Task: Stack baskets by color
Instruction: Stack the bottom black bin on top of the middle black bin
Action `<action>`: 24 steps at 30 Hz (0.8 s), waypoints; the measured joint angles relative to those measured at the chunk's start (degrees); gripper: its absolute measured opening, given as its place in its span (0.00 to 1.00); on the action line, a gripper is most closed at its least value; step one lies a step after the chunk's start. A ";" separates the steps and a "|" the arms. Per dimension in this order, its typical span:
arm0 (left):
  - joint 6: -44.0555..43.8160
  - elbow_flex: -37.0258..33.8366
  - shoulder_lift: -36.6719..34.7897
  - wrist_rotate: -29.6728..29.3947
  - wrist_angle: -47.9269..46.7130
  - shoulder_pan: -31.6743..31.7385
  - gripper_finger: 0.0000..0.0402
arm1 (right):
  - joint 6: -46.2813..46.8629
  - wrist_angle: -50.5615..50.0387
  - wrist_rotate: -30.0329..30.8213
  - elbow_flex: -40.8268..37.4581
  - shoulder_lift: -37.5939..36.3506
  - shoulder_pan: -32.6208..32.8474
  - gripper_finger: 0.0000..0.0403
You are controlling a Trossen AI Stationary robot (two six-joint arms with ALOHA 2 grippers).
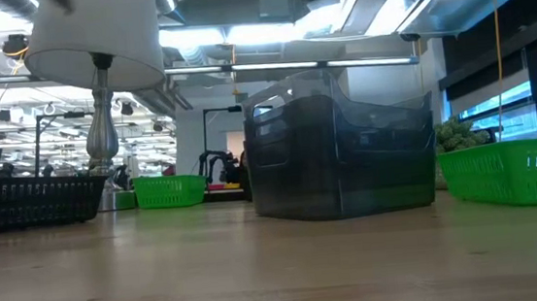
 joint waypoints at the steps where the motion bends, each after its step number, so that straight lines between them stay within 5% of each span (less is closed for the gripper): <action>1: 1.10 0.95 -1.61 -0.31 -2.43 1.11 0.00 | -0.04 0.00 0.00 0.00 0.00 0.00 0.00; 5: 7.20 6.85 -6.30 -3.93 -14.82 6.12 0.00 | -0.06 0.00 0.00 0.00 0.00 0.00 0.00; 10: 14.57 14.52 -6.93 -15.17 -26.58 14.76 0.00 | -1.04 0.02 0.00 0.00 0.00 0.00 0.00; 18: 31.07 16.53 -2.28 -25.36 -30.32 28.50 0.00 | -1.68 0.02 0.00 0.00 0.00 -0.32 0.00; 24: 41.77 16.53 1.35 -26.77 -29.48 34.59 0.00 | -1.63 0.04 0.00 0.00 0.00 -0.42 0.00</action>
